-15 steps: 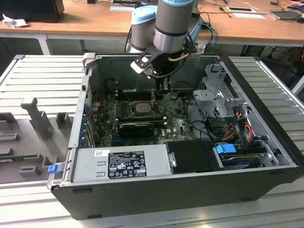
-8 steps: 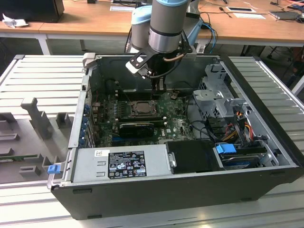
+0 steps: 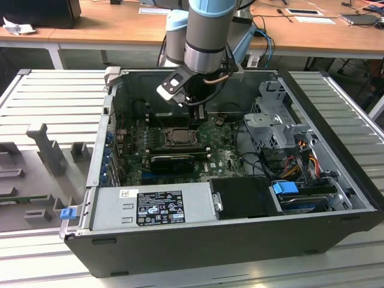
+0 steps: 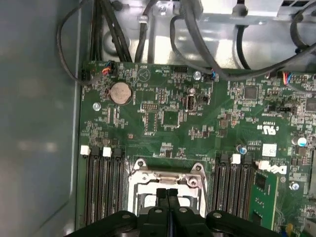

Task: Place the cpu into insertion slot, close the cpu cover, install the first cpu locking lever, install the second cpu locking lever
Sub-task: 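Close the cpu cover, then install the first cpu locking lever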

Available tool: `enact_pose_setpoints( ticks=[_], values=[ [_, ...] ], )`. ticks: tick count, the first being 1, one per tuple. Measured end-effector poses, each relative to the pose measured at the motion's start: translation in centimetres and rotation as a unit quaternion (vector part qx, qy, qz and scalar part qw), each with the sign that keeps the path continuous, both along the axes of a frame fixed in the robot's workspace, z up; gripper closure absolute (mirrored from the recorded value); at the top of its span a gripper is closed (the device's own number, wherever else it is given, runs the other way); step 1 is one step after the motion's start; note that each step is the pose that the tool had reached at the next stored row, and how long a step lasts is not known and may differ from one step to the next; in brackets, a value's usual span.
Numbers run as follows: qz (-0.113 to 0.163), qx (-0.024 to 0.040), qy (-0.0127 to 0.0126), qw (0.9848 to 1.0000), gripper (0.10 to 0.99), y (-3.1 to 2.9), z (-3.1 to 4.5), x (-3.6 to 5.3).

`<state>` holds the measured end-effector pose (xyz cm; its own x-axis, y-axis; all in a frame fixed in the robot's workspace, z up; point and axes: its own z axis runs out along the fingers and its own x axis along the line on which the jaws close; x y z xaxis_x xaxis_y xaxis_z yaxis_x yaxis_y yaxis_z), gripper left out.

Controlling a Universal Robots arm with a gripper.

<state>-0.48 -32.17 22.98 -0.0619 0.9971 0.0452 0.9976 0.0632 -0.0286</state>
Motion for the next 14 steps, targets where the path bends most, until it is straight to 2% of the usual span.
enact_pose_setpoints(
  ticks=[2,5,7,11,14],
  values=[
    [0.000,0.0001,-0.0001,1.0000,0.980,0.00,-0.01,-1.05],
    [0.000,0.0001,-0.0002,1.0000,0.980,0.01,-0.02,-1.77],
    [0.001,0.0001,-0.0020,1.0000,0.980,0.01,-0.01,-2.31],
    [0.001,0.0001,-0.0038,1.0000,0.980,0.01,-0.02,-2.70],
    [0.001,0.0001,-0.0040,1.0000,0.980,0.00,0.03,-2.80]
  ],
)
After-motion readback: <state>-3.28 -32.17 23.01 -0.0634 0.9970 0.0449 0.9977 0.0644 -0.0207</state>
